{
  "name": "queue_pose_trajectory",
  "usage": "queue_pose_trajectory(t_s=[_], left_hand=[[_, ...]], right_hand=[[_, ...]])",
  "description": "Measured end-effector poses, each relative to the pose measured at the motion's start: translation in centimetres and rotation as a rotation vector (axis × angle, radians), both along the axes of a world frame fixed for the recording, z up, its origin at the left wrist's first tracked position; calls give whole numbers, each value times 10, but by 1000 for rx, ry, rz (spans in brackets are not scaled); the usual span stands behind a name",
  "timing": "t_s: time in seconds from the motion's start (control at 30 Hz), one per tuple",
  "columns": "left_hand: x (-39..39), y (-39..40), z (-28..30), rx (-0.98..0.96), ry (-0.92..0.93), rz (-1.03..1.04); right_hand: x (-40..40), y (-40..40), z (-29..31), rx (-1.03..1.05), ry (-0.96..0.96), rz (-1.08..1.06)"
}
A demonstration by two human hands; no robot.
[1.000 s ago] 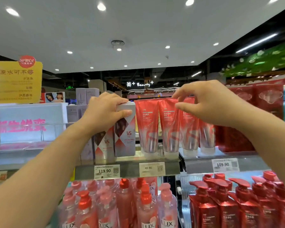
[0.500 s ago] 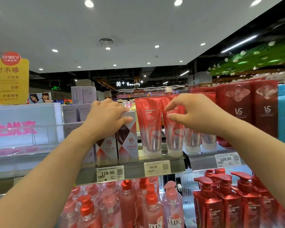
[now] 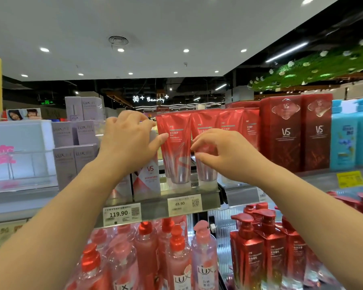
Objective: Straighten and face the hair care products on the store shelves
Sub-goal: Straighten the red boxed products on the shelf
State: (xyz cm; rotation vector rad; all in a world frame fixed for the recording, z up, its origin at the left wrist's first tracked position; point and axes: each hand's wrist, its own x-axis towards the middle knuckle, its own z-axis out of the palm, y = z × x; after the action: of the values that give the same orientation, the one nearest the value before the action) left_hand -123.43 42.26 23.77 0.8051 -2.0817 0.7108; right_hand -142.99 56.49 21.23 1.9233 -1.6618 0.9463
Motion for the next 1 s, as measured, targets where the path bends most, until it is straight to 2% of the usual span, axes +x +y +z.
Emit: queue_pose_trajectory(t_s=[0.17,0.4,0.5,0.73,0.87,1.0], left_hand=[[-41,44,-11,-67,76,-228],[-125,102,-24,72,159,-523],[-165,118,-21,159,184,-567],[-251,124,24,122,161,-485],[-289,119,49,62,76,-328],[-316,111,57,112,-21,-162]], right_hand=[[-26,17,-7,16,-34,-20],[-97,64,-20,-7,-155,-126],[-141,86,-12,-75,-172,-183],[-240,121,35,-317,-207,-250],[-283,119,61,-309,-104,-298],[-310,105,79,-190,68,-303]])
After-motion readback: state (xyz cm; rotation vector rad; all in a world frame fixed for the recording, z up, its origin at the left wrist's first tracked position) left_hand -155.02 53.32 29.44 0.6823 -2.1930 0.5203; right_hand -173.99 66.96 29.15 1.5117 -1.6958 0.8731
